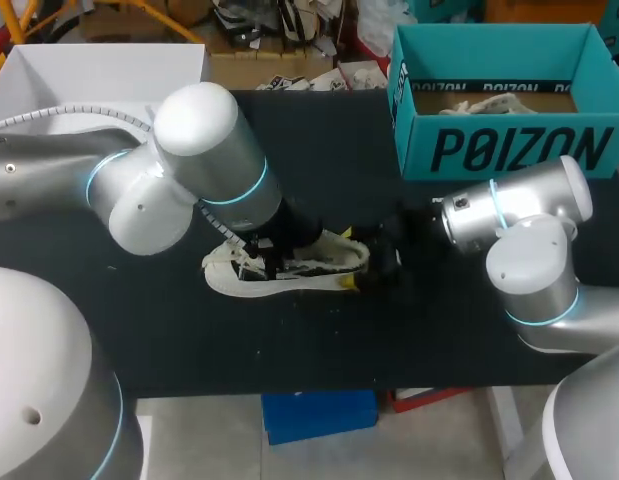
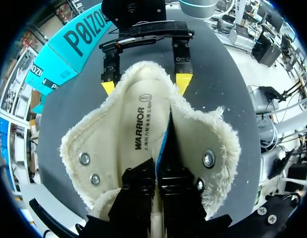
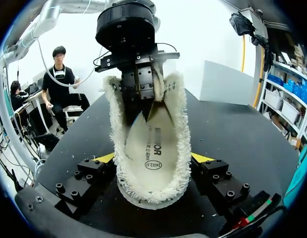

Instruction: Take the shoe out of the shoebox, open the shoe tongue, remove and reinsert the insole, then place the shoe into the shoebox

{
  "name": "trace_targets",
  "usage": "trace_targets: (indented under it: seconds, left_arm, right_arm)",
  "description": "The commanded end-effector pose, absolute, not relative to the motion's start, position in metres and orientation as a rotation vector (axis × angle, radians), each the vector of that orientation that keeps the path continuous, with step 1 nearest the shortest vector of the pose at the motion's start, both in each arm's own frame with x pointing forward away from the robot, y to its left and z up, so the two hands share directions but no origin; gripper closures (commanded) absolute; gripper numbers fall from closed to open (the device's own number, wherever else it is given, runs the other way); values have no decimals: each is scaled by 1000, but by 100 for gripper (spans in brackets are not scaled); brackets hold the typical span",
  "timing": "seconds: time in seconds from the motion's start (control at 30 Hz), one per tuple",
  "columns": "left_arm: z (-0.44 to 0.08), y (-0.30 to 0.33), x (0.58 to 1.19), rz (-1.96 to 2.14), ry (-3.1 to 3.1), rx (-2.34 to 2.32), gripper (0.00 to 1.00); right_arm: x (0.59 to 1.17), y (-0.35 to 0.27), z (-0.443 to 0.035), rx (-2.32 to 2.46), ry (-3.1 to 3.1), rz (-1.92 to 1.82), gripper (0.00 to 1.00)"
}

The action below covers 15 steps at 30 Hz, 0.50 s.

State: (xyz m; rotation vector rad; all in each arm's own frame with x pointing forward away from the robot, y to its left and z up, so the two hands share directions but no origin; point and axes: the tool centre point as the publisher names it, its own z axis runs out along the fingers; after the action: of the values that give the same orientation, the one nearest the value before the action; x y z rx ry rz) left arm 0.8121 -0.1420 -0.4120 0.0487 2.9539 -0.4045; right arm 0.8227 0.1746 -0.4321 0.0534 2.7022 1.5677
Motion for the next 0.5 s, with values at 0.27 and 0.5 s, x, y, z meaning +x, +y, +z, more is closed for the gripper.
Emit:
trace_targets:
  seconds: [0.27,0.5]
  left_arm:
    - [-401,-134,807,-444,2941,66,100]
    - [-394,-135,806,-469,2936,73,100]
  right_arm:
    - [823,173,-435,54,2703,1565,100]
    - [823,173,-435,54,2703,1565,100]
